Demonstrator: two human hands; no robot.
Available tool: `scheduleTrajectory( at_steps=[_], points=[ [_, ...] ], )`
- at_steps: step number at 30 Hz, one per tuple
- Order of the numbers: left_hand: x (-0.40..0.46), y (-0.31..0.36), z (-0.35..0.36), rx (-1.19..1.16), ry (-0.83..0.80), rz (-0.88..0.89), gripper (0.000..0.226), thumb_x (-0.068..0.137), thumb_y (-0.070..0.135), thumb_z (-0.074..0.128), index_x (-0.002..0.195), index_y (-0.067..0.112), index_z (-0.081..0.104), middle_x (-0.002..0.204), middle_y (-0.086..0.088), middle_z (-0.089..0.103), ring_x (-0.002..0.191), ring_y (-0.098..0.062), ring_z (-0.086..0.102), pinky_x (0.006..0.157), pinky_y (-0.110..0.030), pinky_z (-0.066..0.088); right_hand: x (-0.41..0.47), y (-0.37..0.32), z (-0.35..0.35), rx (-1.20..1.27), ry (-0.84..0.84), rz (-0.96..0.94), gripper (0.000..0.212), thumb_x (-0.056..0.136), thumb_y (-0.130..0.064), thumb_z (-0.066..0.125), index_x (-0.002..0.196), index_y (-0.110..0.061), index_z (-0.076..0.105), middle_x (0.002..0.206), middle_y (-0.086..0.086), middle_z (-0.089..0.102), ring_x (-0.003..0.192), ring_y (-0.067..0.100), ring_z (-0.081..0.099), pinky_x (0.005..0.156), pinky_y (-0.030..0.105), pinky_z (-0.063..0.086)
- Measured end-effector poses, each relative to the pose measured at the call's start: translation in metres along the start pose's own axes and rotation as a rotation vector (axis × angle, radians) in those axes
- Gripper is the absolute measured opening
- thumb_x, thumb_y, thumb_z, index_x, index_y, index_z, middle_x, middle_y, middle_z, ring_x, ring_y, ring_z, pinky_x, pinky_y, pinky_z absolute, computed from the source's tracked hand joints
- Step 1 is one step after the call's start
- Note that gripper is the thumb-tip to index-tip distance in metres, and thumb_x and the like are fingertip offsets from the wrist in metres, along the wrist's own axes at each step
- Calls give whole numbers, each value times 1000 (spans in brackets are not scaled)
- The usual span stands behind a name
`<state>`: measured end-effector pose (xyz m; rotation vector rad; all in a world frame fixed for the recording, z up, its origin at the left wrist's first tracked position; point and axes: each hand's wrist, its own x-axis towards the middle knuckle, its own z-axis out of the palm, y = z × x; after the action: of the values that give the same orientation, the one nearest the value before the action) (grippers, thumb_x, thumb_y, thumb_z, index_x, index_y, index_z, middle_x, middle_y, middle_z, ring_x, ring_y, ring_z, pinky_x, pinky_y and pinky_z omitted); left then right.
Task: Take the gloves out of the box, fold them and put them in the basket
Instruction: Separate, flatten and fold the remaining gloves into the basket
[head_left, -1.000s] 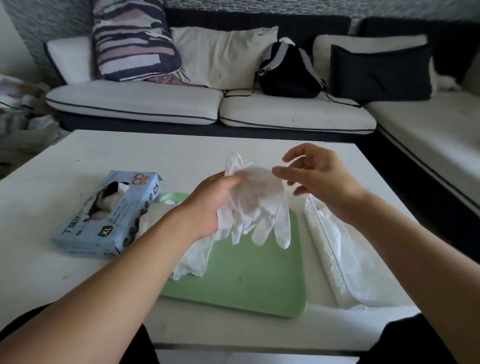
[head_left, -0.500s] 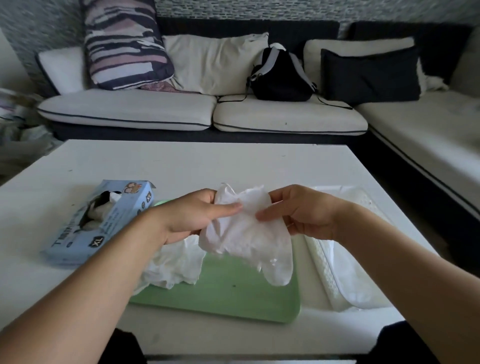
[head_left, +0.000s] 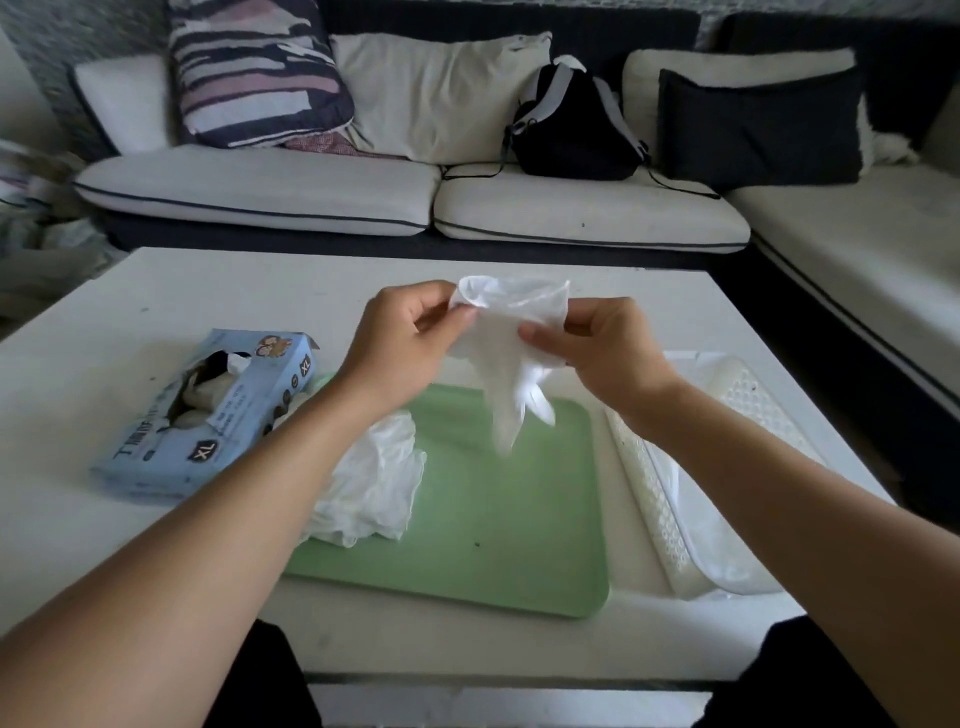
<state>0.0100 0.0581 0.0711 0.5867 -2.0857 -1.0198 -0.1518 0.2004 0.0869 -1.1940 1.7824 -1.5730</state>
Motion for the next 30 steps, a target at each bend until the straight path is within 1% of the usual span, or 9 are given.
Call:
scheduleTrajectory(
  at_steps=[2,5,8,11,16,19,23,27,30],
  points=[
    [-2,2,-3,14,-46,47,22,93,30,69,93,9,74,79,-16,68,72,-11,51,66,-36,48,-3,1,-6,-117,-32,-66,5,82,-10,81,86,-10,78,77,1,76,66,9,63,66,24,55],
    [-14,-1,-1,105,-352,14,11,95,17,71,88,12,76,69,8,59,65,0,45,61,-24,38,-8,16,-11,-461,-220,-39,19,82,-16,82,67,-15,70,52,-9,56,46,1,42,48,18,34],
    [-31,-15,7,331,-728,-153,30,96,18,69,66,23,66,53,18,55,50,6,44,54,-13,34,-18,34,-5,-815,-527,-17,11,83,-28,79,85,-18,78,74,-5,71,67,6,63,66,27,50],
    [-49,-29,15,569,-969,-203,19,93,28,66,75,33,69,68,20,66,62,1,57,64,-22,47,-34,48,9,-968,-812,-14,26,87,-28,76,110,-16,75,104,-1,73,89,13,63,83,24,47],
    [-62,-21,12,635,-1023,-239,22,90,41,67,112,44,71,110,22,66,103,-4,64,91,-34,56,-49,53,19,-910,-1034,58,15,93,-27,70,106,-24,75,78,-21,62,64,-12,56,68,9,40],
    [-68,-23,19,668,-1051,-184,28,91,45,65,119,43,68,118,16,63,106,-10,62,93,-37,54,-45,50,20,-853,-1031,71,15,93,-23,68,106,-24,76,74,-27,62,72,-6,63,69,7,42],
    [-73,-24,29,706,-1078,-133,19,94,47,63,109,39,70,104,12,56,96,-14,60,89,-41,54,-31,51,16,-922,-911,66,20,87,-29,76,106,-22,74,78,-20,65,71,-6,58,66,7,37],
    [-74,-24,33,724,-1110,-145,10,93,42,68,98,34,71,101,12,55,97,-15,61,89,-40,55,-33,52,24,-948,-1052,193,30,82,-35,81,107,-21,73,88,-14,68,78,2,61,66,12,41],
    [-74,-25,31,719,-1117,-137,7,91,37,69,93,31,72,100,11,59,96,-15,63,87,-40,55,-36,51,33,-946,-1127,224,23,85,-37,78,101,-21,75,75,-19,65,75,5,63,60,12,42]
  ],
)
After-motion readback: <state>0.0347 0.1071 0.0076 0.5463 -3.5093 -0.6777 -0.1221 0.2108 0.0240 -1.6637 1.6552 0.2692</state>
